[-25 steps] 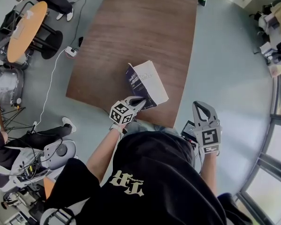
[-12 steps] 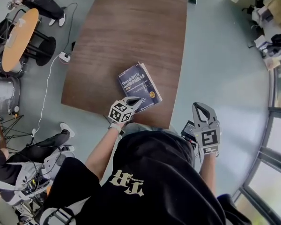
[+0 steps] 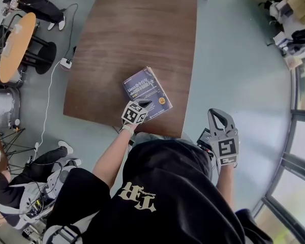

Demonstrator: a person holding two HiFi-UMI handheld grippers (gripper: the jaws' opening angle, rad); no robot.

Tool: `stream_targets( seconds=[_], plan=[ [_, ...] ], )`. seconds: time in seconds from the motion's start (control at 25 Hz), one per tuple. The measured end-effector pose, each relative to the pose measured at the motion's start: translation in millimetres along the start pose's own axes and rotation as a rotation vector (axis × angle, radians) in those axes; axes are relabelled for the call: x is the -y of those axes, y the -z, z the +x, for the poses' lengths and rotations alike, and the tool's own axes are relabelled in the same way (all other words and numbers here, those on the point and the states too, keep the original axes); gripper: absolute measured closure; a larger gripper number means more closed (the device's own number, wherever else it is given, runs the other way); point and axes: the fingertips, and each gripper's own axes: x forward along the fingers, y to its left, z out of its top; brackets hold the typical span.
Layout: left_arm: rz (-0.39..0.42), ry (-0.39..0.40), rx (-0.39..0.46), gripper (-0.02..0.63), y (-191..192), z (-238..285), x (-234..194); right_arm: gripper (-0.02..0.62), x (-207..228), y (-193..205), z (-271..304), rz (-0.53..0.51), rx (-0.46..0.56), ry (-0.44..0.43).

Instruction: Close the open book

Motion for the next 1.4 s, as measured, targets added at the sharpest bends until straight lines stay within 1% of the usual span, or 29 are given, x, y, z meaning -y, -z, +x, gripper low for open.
stream_targets(
  seconds=[0.2, 0.36, 0.68, 0.8, 0.96, 1.16, 1.28, 1.4],
  plan=[
    [-0.014, -0.021, -0.094, 0.6, 2.4, 9.8, -3.4, 0.609, 14.1, 5.3, -5.5, 0.044, 0.008, 0.024],
    [-0.03, -0.01, -0.134, 0.6, 1.6, 13.0, -5.5, 0.609, 21.1, 9.1, -4.0, 0.055, 0.003, 0.039],
    [-0.028, -0.017, -0.149, 0.6, -3.5, 16.6, -3.7, 0.609, 30.9, 5.1, -0.9, 0.071, 0.016, 0.049],
    [-0.034, -0.021, -0.155, 0.6, -6.6, 20.7, -3.0, 0.609, 37.8, 7.7, -2.7, 0.103, 0.025, 0.067],
    [-0.033, -0.035, -0.18, 0.6, -10.5, 27.4, -1.3, 0.609, 50.2, 7.3, -8.7, 0.175, 0.067, 0.098],
    [-0.008, -0.026, -0.219, 0.6, -14.6, 32.4, -1.6, 0.609, 58.6, 6.4, -10.2, 0.22, 0.085, 0.116],
    [-0.016, -0.022, -0.202, 0.6, -20.0, 36.7, -2.1, 0.609, 56.8, 7.5, -7.9, 0.216, 0.074, 0.111],
    [-0.012, -0.017, -0.16, 0.6, -29.6, 41.0, -2.1, 0.609, 52.4, 5.4, -4.3, 0.21, 0.066, 0.101]
  ],
)
